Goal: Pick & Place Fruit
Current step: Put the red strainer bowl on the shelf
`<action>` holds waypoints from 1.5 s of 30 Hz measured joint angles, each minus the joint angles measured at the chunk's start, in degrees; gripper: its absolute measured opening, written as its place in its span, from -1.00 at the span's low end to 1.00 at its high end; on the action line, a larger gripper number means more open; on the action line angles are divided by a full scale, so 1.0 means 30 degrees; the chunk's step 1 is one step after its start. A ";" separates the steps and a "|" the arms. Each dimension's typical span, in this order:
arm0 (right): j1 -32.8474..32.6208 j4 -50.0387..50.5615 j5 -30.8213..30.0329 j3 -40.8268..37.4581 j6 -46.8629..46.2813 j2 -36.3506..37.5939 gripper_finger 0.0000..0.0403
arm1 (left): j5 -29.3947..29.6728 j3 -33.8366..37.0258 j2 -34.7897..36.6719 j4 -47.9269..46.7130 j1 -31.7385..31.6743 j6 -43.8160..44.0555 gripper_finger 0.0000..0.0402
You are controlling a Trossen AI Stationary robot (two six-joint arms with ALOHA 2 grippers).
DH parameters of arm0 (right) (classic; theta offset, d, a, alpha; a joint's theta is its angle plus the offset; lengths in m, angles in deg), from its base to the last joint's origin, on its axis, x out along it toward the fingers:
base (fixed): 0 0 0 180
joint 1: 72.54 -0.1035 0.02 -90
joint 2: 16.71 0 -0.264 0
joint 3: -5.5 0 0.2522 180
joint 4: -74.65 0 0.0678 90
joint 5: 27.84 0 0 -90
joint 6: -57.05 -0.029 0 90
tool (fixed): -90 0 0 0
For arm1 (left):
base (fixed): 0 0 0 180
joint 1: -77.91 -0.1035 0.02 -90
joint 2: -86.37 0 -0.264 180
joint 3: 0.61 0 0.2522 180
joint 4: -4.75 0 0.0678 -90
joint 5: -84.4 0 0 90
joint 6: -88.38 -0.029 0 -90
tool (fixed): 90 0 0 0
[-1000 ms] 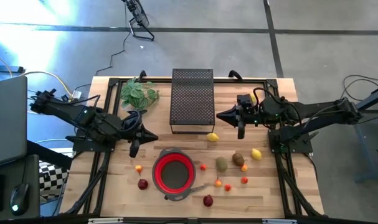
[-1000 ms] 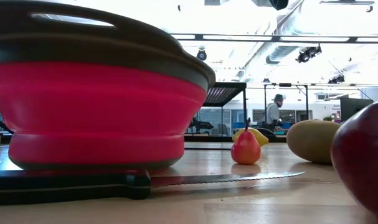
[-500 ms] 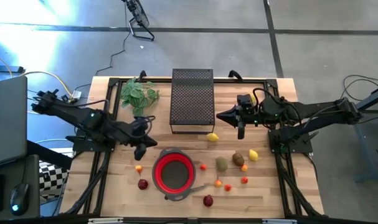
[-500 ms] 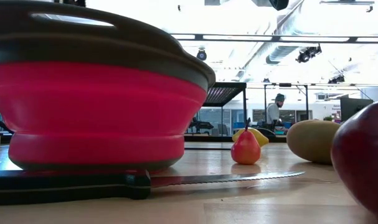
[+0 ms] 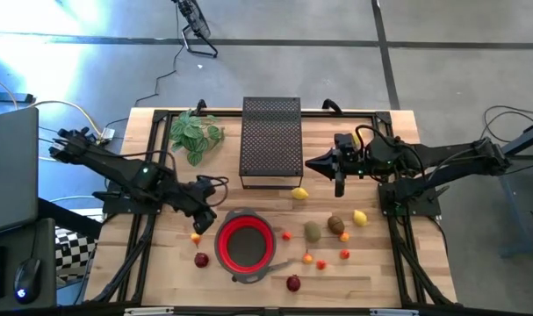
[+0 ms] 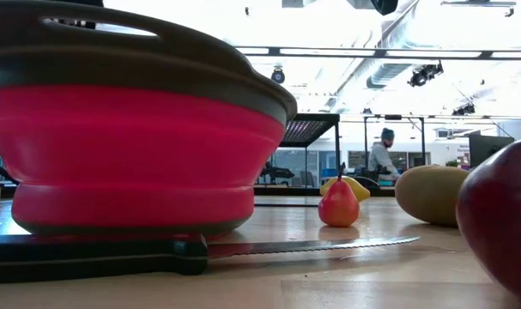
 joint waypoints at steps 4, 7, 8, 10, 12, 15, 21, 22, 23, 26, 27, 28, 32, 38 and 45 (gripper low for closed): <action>0.0000 0.0015 0.0000 0.0000 0.0000 0.0000 -0.99 | -0.0139 0.0008 -0.0701 0.0213 0.0427 -0.0026 -1.00; 0.0000 0.0080 0.0000 0.0000 0.0000 0.0000 -0.99 | -0.0149 0.0008 -0.1128 0.0669 0.0985 -0.0007 -1.00; 0.0000 0.0080 0.0000 0.0000 0.0007 0.0000 -0.99 | -0.0149 0.0008 -0.1210 0.0731 0.1198 0.0014 -1.00; 0.0000 0.0093 0.0000 0.0000 0.0007 0.0001 -0.99 | -0.0137 -0.0004 -0.1487 0.1223 0.1626 0.0390 -1.00; 0.0000 0.0087 0.0000 0.0000 0.0011 0.0000 -0.99 | -0.0138 0.0008 -0.1630 0.1069 0.2018 0.1043 -1.00; 0.0000 0.0087 0.0000 0.0000 0.0015 0.0000 -0.99 | -0.0112 -0.0014 -0.1885 0.1076 0.2445 0.2304 -1.00; 0.0000 0.0080 0.0000 0.0000 0.0022 0.0000 -0.99 | -0.0110 0.0003 -0.2095 0.0924 0.2836 0.5147 -1.00; 0.0000 0.0080 0.0000 0.0000 0.0022 0.0000 -0.99 | -0.0111 0.0007 -0.2097 0.0953 0.2829 0.5510 -1.00; 0.0000 0.0080 0.0000 0.0000 0.0021 0.0000 -0.99 | -0.0091 0.0001 -0.2133 0.1047 0.2819 0.5893 -1.00; 0.0000 0.0087 0.0000 0.0000 0.0022 0.0000 -0.99 | -0.0083 0.0001 -0.2190 0.0910 0.2799 0.6228 -0.98; 0.0000 0.0094 0.0000 0.0000 0.0015 0.0007 -0.99 | -0.0083 0.0001 -0.2199 0.0958 0.2807 0.6290 -0.96; 0.0000 0.0102 0.0000 0.0000 0.0018 0.0000 -0.99 | -0.0087 0.0001 -0.2260 0.0966 0.2807 0.6393 -0.92; 0.0000 0.0113 0.0000 0.0000 0.0015 0.0004 -0.99 | -0.0091 0.0001 -0.2337 0.0841 0.2799 0.6550 -0.69; 0.0000 0.0146 0.0000 0.0000 0.0015 0.0004 -0.99 | 0.0172 0.0001 -0.2336 0.0468 0.2799 0.6568 -0.23; 0.0000 0.0160 0.0000 0.0000 0.0015 0.0002 -0.99 | -0.0044 0.0008 -0.2900 -0.1137 0.2799 0.7761 0.11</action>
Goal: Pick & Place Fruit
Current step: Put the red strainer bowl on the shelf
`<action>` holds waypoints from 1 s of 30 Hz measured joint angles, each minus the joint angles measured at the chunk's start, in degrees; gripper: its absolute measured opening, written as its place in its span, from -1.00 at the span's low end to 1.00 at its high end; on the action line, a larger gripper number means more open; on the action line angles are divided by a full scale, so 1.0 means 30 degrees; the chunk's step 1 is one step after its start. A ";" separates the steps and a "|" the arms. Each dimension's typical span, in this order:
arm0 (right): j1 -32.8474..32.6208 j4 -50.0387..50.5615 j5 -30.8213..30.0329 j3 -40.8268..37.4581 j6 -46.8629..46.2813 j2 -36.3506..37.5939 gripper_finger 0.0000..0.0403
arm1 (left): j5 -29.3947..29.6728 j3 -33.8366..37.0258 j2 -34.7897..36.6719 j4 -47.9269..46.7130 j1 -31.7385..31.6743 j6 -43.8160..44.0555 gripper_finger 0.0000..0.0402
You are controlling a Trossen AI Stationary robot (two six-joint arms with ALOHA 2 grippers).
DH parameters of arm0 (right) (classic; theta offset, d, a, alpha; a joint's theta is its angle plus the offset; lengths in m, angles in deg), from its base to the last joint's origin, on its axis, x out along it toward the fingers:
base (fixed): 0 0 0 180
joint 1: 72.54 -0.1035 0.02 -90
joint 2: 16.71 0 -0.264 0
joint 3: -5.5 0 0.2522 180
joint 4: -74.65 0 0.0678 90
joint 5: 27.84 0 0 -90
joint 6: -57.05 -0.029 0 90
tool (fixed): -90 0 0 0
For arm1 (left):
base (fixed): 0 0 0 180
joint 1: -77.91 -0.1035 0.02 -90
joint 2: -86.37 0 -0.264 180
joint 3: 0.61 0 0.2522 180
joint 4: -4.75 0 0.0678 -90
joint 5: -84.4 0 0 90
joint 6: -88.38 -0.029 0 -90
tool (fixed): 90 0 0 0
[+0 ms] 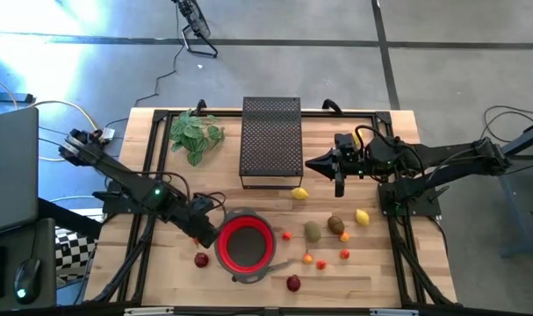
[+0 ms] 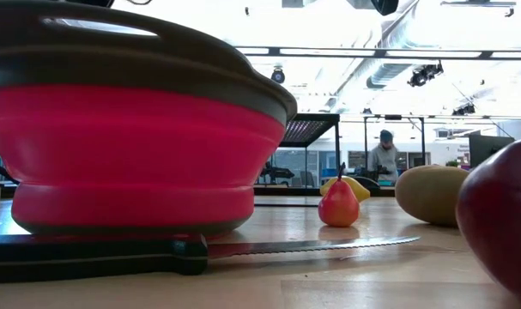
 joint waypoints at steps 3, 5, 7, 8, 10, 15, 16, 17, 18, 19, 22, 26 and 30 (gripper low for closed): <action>0.0000 0.0066 0.0000 0.0000 0.0000 -0.0002 -0.99 | -0.0065 0.0000 -0.0775 -0.0581 0.0000 0.0217 0.13; 0.0000 0.0087 0.0000 0.0000 0.0000 -0.0002 -0.99 | -0.0126 0.0000 -0.1284 -0.0357 0.0000 0.0210 0.13; 0.0000 0.0117 0.0000 0.0000 0.0000 -0.0002 -0.99 | -0.0126 0.0000 -0.1765 -0.0117 0.0000 0.0202 0.13; 0.0000 0.0117 0.0000 0.0000 0.0000 -0.0002 -0.99 | -0.0131 0.0000 -0.1987 -0.0133 -0.0002 0.0213 0.13; 0.0000 0.0117 0.0000 0.0000 0.0000 -0.0002 -0.99 | -0.0189 0.0000 -0.2378 0.0195 -0.0007 0.0217 0.13; 0.0000 0.0146 0.0000 0.0000 0.0000 -0.0089 -0.99 | -0.0359 0.0000 -0.3264 0.1268 -0.0007 0.0224 0.13; -0.0004 0.0138 0.0000 0.0000 0.0007 -0.0116 -0.99 | -0.0361 0.0000 -0.3383 0.1508 -0.0007 0.0228 0.13; -0.0007 0.0104 0.0000 0.0000 0.0000 -0.0210 -0.99 | -0.0356 0.0000 -0.3503 0.1877 -0.0010 0.0229 0.13; -0.0007 0.0087 0.0000 0.0000 0.0000 -0.0284 -0.99 | -0.0304 0.0000 -0.3651 0.2343 -0.0007 0.0224 0.13; -0.0004 0.0162 0.0000 0.0000 0.0004 -0.0320 -0.99 | -0.0285 0.0000 -0.3755 0.2545 -0.0015 0.0225 0.13; -0.0007 0.0106 0.0005 0.0000 0.0000 -0.0530 -0.99 | -0.0272 -0.0006 -0.4183 0.2812 -0.0015 0.0548 0.13; -0.0006 0.0351 0.0064 0.0000 0.0000 -0.0723 -0.99 | -0.0297 0.0011 -0.4870 0.2813 -0.0022 0.1118 0.13; -0.0007 0.0425 0.0087 0.0000 0.0000 -0.1049 -0.99 | -0.0263 0.0007 -0.5398 0.3599 -0.0015 0.1112 0.13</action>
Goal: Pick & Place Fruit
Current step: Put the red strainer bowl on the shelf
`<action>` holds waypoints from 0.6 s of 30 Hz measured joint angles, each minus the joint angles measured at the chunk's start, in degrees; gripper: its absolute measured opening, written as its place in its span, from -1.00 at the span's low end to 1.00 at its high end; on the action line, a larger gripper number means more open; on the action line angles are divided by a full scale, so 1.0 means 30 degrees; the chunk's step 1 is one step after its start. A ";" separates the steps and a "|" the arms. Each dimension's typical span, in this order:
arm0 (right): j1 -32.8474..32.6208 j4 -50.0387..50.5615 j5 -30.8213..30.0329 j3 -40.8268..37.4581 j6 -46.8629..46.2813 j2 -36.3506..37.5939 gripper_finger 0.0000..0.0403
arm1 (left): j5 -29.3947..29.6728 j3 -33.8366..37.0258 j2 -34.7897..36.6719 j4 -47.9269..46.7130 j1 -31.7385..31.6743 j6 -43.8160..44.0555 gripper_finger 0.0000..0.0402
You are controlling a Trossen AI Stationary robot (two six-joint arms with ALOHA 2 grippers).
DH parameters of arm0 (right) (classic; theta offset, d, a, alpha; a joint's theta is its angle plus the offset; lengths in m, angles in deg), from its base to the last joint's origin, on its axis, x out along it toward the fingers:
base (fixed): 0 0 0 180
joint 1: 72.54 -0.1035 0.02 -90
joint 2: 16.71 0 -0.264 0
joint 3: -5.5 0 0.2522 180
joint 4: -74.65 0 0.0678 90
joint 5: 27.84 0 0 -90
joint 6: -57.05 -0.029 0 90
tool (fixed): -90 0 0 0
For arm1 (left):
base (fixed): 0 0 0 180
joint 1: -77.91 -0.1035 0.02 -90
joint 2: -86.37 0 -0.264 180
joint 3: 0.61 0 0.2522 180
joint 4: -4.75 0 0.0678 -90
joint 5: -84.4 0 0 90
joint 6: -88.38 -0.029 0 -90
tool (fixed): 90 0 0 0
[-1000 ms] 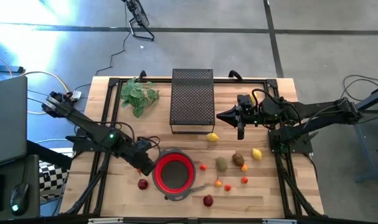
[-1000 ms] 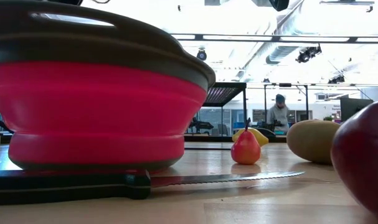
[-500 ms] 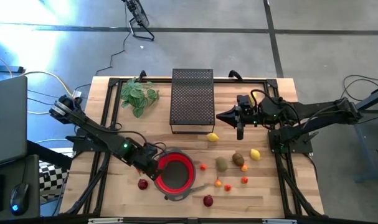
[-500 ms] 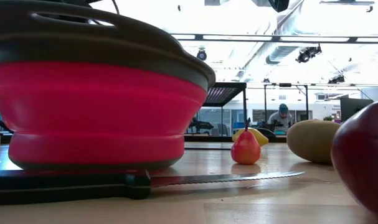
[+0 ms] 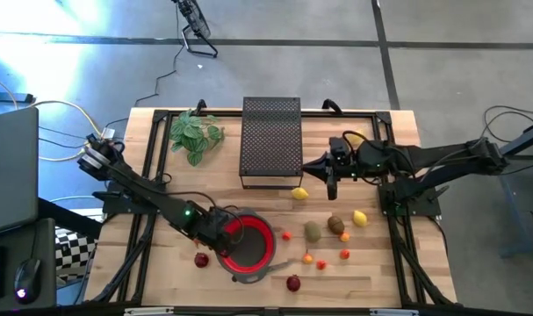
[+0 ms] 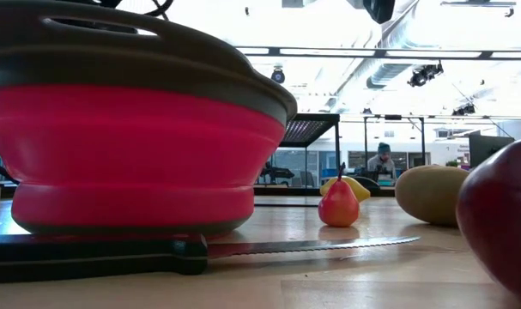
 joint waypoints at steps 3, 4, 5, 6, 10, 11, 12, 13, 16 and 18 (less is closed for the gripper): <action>0.0000 -0.0058 -0.0011 -0.0004 -0.0007 -0.0244 -0.99 | 0.0129 0.0000 -0.0285 0.0515 -0.0002 -0.0014 0.13; 0.0000 -0.0094 -0.0004 0.0007 -0.0007 -0.0319 -0.99 | 0.0129 0.0000 -0.0378 0.0809 0.0000 -0.0014 0.13; 0.0000 -0.0013 -0.0004 0.0005 -0.0007 -0.0366 -0.99 | 0.0124 0.0000 -0.0445 0.0978 0.0000 -0.0014 0.13; 0.0000 0.0054 0.0001 0.0000 -0.0007 -0.0411 -0.99 | 0.0018 0.0000 -0.0495 0.0996 0.0000 -0.0012 0.11; 0.0000 -0.0046 0.0058 0.0000 -0.0014 -0.0786 -0.99 | -0.0103 0.0000 -0.0631 0.0963 0.0000 -0.0014 -0.05; 0.0000 -0.0037 0.0102 0.0000 -0.0024 -0.0852 -0.99 | -0.0104 0.0000 -0.0631 0.0943 0.0000 -0.0011 -0.10; 0.0000 -0.0006 0.0142 0.0000 -0.0089 -0.0898 -0.99 | -0.0097 0.0000 -0.0619 0.0972 0.0000 0.0024 -0.16; 0.0000 -0.0008 0.0252 0.0000 -0.0134 -0.0973 -0.99 | -0.0092 0.0000 -0.0617 0.0956 0.0000 0.0050 -0.22; 0.0000 -0.0009 0.0562 0.0000 -0.0175 -0.1167 -0.99 | -0.0017 0.0000 -0.0617 0.0930 0.0000 0.0061 -0.39; 0.0000 0.0003 0.0603 0.0000 -0.0181 -0.1182 -0.99 | -0.0009 0.0000 -0.0617 0.0908 0.0000 0.0132 -0.49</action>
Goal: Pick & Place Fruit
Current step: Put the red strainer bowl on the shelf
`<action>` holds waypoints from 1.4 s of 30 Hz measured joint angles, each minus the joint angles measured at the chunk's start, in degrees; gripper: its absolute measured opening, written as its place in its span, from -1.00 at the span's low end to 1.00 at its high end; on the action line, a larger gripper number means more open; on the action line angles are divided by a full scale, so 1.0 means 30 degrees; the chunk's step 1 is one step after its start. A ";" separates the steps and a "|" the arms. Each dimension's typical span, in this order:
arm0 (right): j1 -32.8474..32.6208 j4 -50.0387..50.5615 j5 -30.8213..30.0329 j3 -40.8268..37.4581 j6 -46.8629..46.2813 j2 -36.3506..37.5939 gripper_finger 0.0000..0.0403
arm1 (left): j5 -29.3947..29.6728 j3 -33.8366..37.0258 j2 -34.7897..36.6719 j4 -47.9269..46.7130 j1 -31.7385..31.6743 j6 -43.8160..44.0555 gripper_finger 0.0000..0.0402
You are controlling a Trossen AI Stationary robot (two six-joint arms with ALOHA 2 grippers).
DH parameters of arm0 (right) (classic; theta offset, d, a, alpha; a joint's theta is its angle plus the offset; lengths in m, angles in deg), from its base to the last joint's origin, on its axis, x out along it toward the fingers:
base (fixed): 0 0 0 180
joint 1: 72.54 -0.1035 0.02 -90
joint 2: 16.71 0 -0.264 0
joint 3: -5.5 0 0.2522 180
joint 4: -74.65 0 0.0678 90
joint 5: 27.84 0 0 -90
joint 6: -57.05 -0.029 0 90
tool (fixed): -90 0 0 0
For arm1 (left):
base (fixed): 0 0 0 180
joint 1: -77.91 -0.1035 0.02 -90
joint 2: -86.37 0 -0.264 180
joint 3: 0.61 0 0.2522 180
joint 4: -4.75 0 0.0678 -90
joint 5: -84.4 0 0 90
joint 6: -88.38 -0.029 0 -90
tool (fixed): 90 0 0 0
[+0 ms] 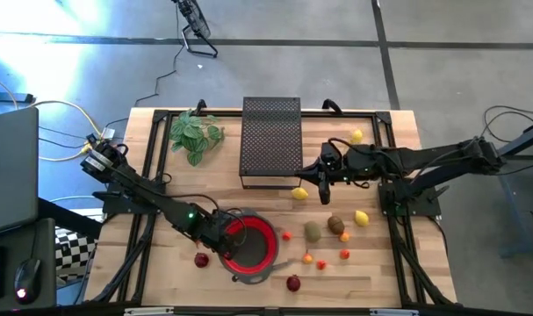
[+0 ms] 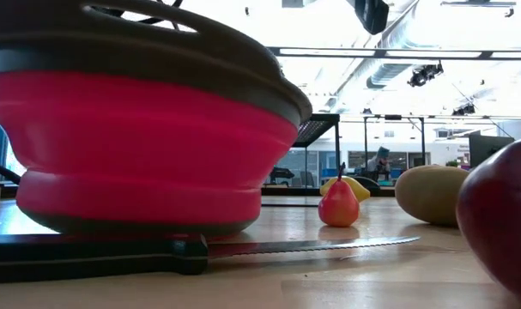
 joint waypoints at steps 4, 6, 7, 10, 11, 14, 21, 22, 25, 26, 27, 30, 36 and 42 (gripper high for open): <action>0.0000 -0.0050 -0.0012 0.0000 -0.0015 0.0015 -0.99 | 0.0062 0.0000 0.0000 0.0022 -0.0007 -0.0006 -0.67; 0.0000 -0.0027 -0.0012 0.0000 -0.0016 0.0015 -0.99 | 0.0065 0.0000 0.0000 0.0031 -0.0007 -0.0005 -0.75; 0.0000 -0.0027 -0.0012 0.0000 -0.0023 0.0015 -0.99 | 0.0072 0.0000 0.0000 0.0052 -0.0007 0.0000 -0.79; 0.0000 -0.0042 -0.0012 0.0000 -0.0030 0.0015 -0.99 | 0.0156 -0.0011 0.0013 0.0163 -0.0013 0.0058 -0.91; 0.0000 -0.0034 -0.0012 0.0000 -0.0030 0.0015 -0.99 | 0.0150 -0.0027 0.0039 0.0216 -0.0015 0.0032 -0.94; 0.0000 -0.0039 0.0032 0.0000 -0.0038 0.0015 -0.99 | 0.0116 -0.0044 0.0058 0.0226 -0.0007 0.0056 -0.94; 0.0000 -0.0042 0.0527 0.0000 -0.0052 0.0022 -0.99 | 0.0172 -0.0036 0.0401 0.0240 -0.0007 -0.0775 -0.96; 0.0000 -0.0042 0.0527 0.0000 -0.0052 0.0022 -0.99 | 0.0250 -0.0032 0.0553 0.0154 -0.0026 -0.1038 -0.96; 0.0000 -0.0040 0.0527 0.0000 -0.0049 0.0022 -0.99 | 0.0465 -0.0007 0.1250 -0.0087 -0.0282 -0.1755 -0.94; 0.0003 -0.0054 0.0527 0.0000 -0.0048 0.0022 -0.99 | 0.0532 -0.0007 0.1560 -0.0067 -0.0400 -0.2052 -0.94; 0.0000 -0.0079 0.0527 0.0000 -0.0052 0.0022 -0.99 | 0.0674 -0.0007 0.1913 -0.0045 -0.0506 -0.2334 -0.95; 0.0000 -0.0253 0.0707 0.0000 -0.0049 0.0022 -0.99 | 0.1060 -0.0007 0.2935 0.0044 -0.0978 -0.3287 -0.96; 0.0000 -0.0798 0.2620 0.0000 -0.0045 0.0029 -0.99 | 0.1231 -0.0007 0.5006 0.0400 -0.1951 -0.5513 -0.95; 0.0007 -0.2548 0.6835 0.0000 -0.0641 0.0070 -0.99 | 0.1289 -0.0007 0.6723 0.1578 -0.2865 -0.7747 -0.96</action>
